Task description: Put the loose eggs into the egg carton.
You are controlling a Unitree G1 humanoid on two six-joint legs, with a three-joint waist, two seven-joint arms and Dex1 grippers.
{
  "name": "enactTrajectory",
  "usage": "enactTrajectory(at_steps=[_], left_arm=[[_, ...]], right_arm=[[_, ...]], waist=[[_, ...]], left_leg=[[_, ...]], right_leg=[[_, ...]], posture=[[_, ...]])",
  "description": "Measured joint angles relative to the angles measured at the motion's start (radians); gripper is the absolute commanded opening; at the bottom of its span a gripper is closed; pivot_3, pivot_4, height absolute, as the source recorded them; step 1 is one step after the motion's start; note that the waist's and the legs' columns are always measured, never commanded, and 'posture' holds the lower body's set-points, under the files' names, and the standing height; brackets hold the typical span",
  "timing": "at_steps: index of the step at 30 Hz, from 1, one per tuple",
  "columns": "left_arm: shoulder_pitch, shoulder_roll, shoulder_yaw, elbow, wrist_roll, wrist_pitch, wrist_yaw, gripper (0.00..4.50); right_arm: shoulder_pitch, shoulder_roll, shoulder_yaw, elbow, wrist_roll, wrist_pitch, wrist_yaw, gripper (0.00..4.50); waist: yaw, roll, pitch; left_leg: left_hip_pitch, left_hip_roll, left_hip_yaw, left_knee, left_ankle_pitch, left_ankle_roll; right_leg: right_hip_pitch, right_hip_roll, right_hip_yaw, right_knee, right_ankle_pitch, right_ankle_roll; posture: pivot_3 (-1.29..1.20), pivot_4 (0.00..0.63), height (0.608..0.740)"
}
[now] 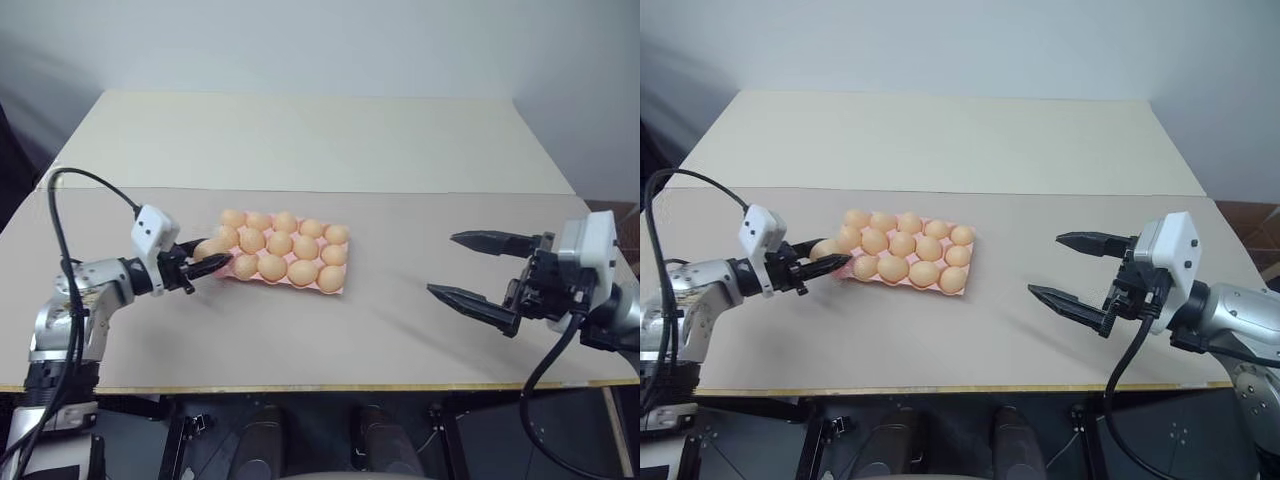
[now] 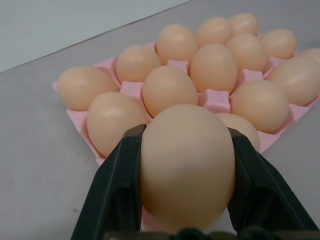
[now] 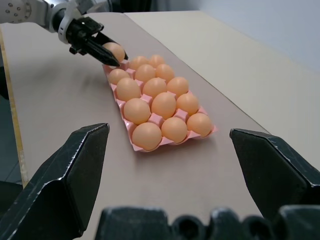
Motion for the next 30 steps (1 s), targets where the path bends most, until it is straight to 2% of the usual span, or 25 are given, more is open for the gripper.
enactTrajectory(at_steps=[5, 6, 12, 19, 23, 26, 30], left_arm=[[0.000, 0.010, 0.008, 0.000, -0.007, 0.028, 0.006, 4.35], [0.000, 0.011, 0.018, -0.002, -0.014, 0.038, 0.007, 4.46], [0.027, 0.041, 0.129, -0.106, -0.107, 0.100, 0.024, 4.46], [0.194, 0.136, 0.328, -0.247, -0.224, 0.169, -0.013, 4.46], [0.366, 0.127, 0.418, -0.368, -0.281, 0.198, -0.027, 4.46], [0.488, 0.079, 0.474, -0.476, -0.310, 0.211, 0.006, 4.46], [0.557, 0.048, 0.514, -0.545, -0.364, 0.241, 0.043, 4.46]], right_arm=[[0.004, 0.003, -0.001, -0.003, 0.000, 0.000, -0.005, 4.50], [0.006, 0.003, -0.001, -0.005, 0.000, 0.000, -0.005, 4.50], [0.008, 0.006, -0.001, -0.016, 0.000, 0.000, -0.007, 4.50], [-0.002, 0.006, 0.001, 0.006, -0.007, -0.001, 0.014, 4.50], [-0.006, 0.005, 0.005, 0.038, -0.020, -0.003, 0.044, 4.50], [-0.016, 0.004, 0.014, 0.068, -0.035, -0.006, 0.062, 4.50], [-0.024, 0.004, 0.024, 0.081, -0.042, -0.006, 0.084, 4.50]], waist=[[-0.001, 0.000, 0.000], [-0.001, 0.000, 0.000], [-0.005, 0.000, 0.000], [-0.007, 0.000, 0.000], [-0.006, 0.000, 0.000], [-0.001, 0.000, 0.000], [0.002, 0.000, 0.000]], left_leg=[[0.000, 0.000, 0.000, 0.000, 0.000, 0.000], [0.000, 0.000, 0.000, 0.000, 0.000, 0.000], [0.000, 0.000, 0.000, 0.000, 0.000, 0.000], [0.001, 0.001, 0.000, -0.001, 0.000, 0.000], [0.001, 0.002, 0.001, -0.001, 0.000, 0.000], [0.001, 0.002, 0.001, -0.001, 0.000, 0.000], [0.001, 0.002, 0.001, -0.001, 0.000, 0.000]], right_leg=[[0.000, 0.000, 0.000, 0.000, 0.000, 0.000], [0.000, 0.000, 0.000, 0.000, 0.000, 0.000], [0.000, 0.000, 0.001, 0.000, 0.000, 0.000], [-0.001, -0.001, 0.000, 0.000, -0.003, -0.004], [-0.001, -0.001, 0.001, 0.000, -0.004, -0.006], [-0.001, -0.001, 0.001, 0.000, -0.004, -0.006], [-0.001, -0.001, 0.000, 0.000, -0.004, -0.006]], posture=[[0.00, 0.150, 0.740], [0.00, 0.150, 0.740], [0.00, 0.150, 0.740], [0.00, 0.150, 0.740], [0.00, 0.150, 0.740], [0.00, 0.150, 0.740], [0.00, 0.150, 0.740]])
